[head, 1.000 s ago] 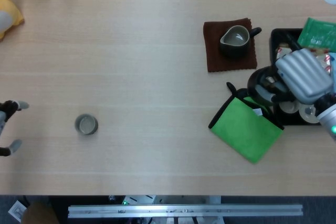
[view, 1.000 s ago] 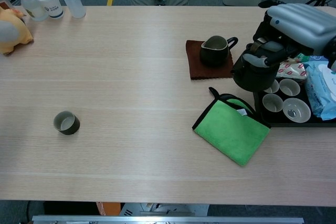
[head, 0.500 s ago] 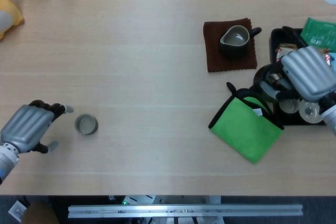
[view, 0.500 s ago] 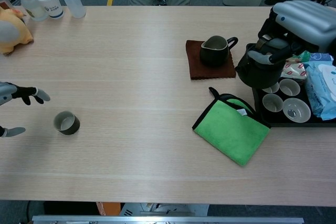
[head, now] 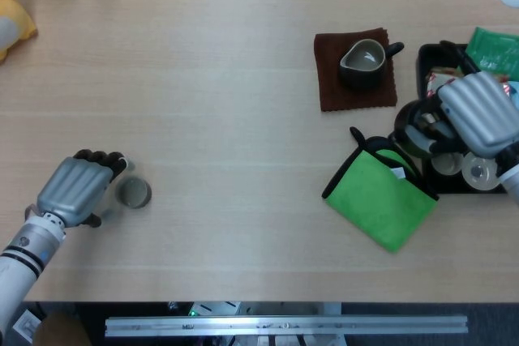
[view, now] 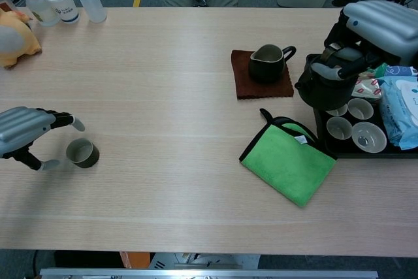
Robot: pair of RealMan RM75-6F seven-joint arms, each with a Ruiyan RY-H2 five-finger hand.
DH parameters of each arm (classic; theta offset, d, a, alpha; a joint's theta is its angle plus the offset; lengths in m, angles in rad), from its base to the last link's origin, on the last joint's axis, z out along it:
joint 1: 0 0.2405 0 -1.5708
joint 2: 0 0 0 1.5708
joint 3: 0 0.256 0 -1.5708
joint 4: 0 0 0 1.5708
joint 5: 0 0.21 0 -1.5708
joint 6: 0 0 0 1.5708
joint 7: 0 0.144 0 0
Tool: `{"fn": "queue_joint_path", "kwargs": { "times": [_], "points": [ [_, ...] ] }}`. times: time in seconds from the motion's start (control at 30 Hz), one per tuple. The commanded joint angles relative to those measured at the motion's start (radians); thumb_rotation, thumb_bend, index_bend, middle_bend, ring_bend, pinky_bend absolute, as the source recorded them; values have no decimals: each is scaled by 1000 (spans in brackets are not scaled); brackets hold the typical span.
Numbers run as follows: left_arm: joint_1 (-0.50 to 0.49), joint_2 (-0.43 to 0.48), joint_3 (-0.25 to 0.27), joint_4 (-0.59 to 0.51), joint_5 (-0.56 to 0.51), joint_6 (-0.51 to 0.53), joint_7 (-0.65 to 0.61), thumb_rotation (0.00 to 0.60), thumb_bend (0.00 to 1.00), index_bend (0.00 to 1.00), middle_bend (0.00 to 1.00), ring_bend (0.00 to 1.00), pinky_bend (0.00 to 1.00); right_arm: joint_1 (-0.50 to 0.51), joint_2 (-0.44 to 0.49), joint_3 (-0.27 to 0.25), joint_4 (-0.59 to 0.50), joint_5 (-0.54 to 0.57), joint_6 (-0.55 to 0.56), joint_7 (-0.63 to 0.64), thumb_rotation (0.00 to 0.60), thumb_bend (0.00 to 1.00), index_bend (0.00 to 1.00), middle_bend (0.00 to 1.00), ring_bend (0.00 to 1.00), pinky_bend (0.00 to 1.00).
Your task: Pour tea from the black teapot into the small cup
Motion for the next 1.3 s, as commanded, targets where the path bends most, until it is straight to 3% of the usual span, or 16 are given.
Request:
{"fn": "queue_joint_path", "kwargs": {
  "times": [0.03,1.3],
  "points": [
    [-6,-20,0,13,-20,1,13,600,265,216,194,200,206,-2,2,-1,1,-2,-1,6,502,319,1000,909,856,0],
    [-14,-172,16,138,-77,28,-45,600,265,307,202,201,206,-15,17,-1,9,-20,-13,43,519,318,1000,909,856,0]
  ]
}}
